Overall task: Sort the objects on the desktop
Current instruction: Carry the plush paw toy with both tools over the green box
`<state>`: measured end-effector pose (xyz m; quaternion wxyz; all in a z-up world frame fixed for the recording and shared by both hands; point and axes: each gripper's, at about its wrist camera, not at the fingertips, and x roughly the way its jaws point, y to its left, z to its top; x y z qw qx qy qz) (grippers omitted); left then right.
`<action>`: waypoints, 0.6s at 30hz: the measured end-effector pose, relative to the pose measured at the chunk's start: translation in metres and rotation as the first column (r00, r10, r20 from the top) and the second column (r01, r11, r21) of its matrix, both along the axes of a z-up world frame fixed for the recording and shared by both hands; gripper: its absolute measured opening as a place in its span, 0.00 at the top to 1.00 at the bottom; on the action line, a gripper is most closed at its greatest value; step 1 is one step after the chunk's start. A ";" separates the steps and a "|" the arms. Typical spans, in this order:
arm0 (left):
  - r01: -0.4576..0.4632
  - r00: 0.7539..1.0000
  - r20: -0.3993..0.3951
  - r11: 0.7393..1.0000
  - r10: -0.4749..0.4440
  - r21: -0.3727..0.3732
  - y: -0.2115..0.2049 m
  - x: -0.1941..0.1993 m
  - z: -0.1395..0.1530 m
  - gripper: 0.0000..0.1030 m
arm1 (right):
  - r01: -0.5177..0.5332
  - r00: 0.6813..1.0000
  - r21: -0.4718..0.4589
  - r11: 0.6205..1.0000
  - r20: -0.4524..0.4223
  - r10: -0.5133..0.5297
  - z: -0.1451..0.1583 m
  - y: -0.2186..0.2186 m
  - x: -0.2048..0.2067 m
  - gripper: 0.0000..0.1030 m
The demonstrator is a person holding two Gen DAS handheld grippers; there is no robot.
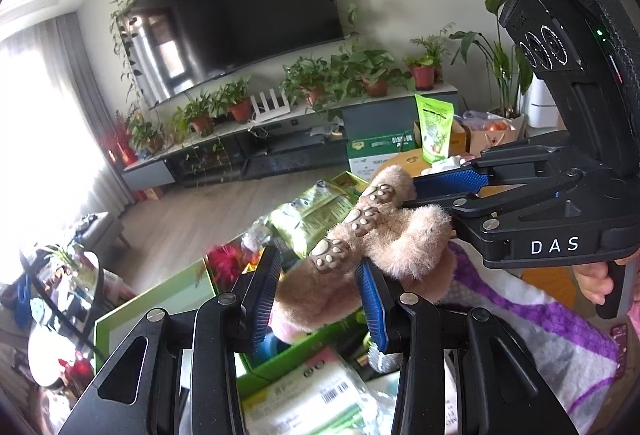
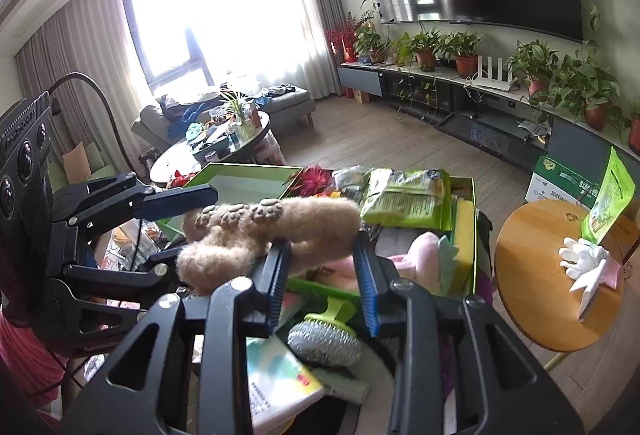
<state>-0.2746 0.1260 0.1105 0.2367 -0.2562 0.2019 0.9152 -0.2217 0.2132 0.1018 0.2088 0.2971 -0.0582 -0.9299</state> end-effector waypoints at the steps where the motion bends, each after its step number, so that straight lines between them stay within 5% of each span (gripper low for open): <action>1: 0.001 1.000 -0.001 1.000 -0.001 -0.007 0.002 -0.004 -0.001 0.61 | 0.001 1.000 -0.003 1.000 0.003 -0.001 -0.001 0.000 -0.002 0.68; 18: 0.024 1.000 0.013 0.998 -0.024 -0.054 0.013 -0.062 -0.027 0.61 | 0.026 0.998 -0.035 0.999 0.051 -0.024 -0.027 0.010 -0.056 0.68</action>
